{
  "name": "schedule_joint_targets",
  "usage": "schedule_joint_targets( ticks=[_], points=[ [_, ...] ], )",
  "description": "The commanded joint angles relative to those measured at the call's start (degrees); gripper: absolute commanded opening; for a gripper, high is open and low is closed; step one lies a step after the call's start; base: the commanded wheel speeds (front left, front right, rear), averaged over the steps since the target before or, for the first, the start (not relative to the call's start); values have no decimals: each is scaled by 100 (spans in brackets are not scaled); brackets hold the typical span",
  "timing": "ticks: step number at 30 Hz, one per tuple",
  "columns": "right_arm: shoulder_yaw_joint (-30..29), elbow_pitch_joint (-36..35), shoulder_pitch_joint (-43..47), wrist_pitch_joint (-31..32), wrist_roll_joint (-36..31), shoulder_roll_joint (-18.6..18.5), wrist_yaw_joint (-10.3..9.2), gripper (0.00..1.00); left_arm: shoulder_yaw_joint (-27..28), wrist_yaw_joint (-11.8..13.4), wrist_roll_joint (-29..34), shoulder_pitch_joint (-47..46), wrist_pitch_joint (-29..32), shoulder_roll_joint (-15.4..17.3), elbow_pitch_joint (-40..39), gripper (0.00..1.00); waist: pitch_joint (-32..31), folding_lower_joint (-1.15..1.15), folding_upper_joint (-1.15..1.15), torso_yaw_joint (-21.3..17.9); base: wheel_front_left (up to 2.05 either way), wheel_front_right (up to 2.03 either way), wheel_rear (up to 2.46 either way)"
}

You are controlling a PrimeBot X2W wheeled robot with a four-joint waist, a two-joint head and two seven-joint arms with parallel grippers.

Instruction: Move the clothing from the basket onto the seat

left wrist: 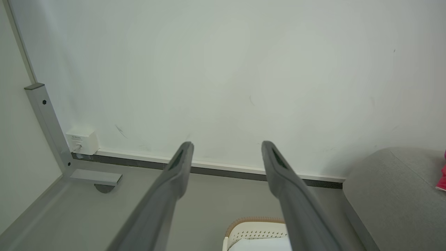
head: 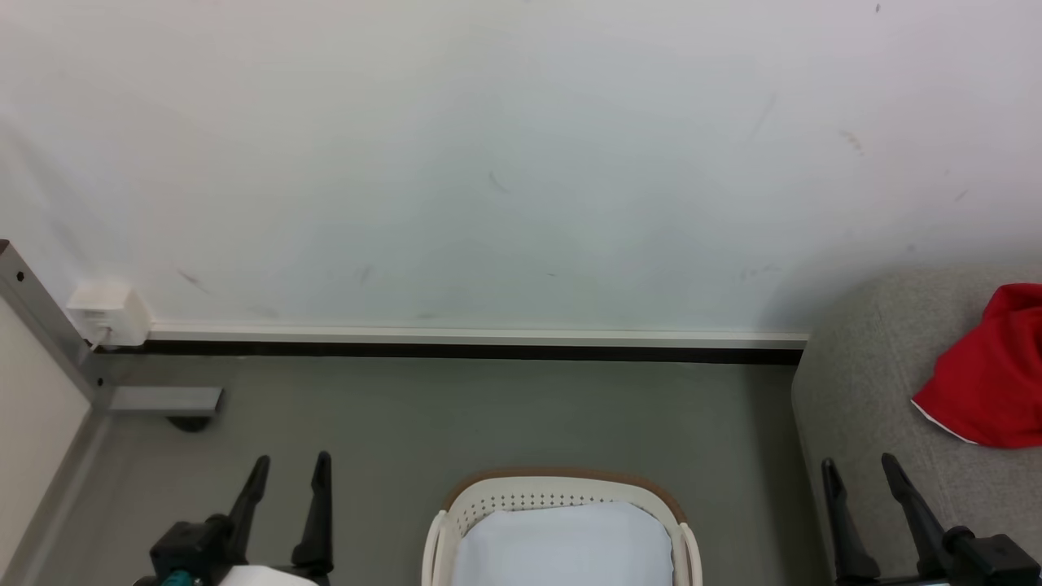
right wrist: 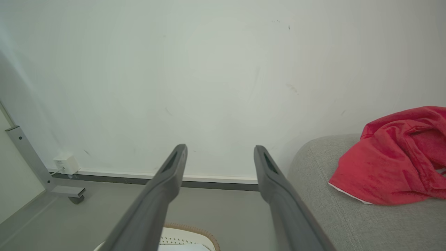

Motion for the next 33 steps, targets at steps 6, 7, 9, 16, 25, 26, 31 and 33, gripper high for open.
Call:
schedule_joint_targets(
  ticks=[6, 7, 9, 16, 25, 26, 31, 33],
  points=[
    [105, 95, -27, -18, 17, -9, -12, 100, 18, -53, 158, -53, -3, -37, -87, 100, 1, 0, 0, -58, 0, 0, 0],
    [120, 103, -39, -19, 31, -27, -12, 100, 18, -62, 153, -50, -3, -41, -94, 100, 0, 0, 0, -66, 0, 0, 0],
    [137, 112, -57, -18, 48, -57, -12, 100, 10, -76, 164, -49, -3, -50, -99, 100, -2, 0, 0, -81, 0, 0, 0],
    [172, 112, -114, -19, 39, -77, -12, 100, -6, -88, 172, -52, -3, -64, -54, 100, -19, 0, 0, -128, 0, 0, 0],
    [208, 116, -127, -19, 80, -105, -12, 100, -45, -94, 140, -47, -3, -72, -3, 100, -36, 0, 0, -153, 0, 0, 0],
    [211, 109, -119, -19, 76, -97, -12, 100, -50, -95, 135, -46, -3, -72, -2, 100, -35, 0, 0, -155, 0, 0, 0],
    [222, 123, -131, -19, 103, -97, -12, 100, -68, -95, 128, -59, -3, -73, -11, 100, -30, 0, 0, -158, 0, 0, 0],
    [226, 130, -140, -19, 112, -99, -12, 100, -95, -96, 101, -65, -3, -75, -6, 100, -32, 0, 0, -160, 0, 0, 0]
  ],
)
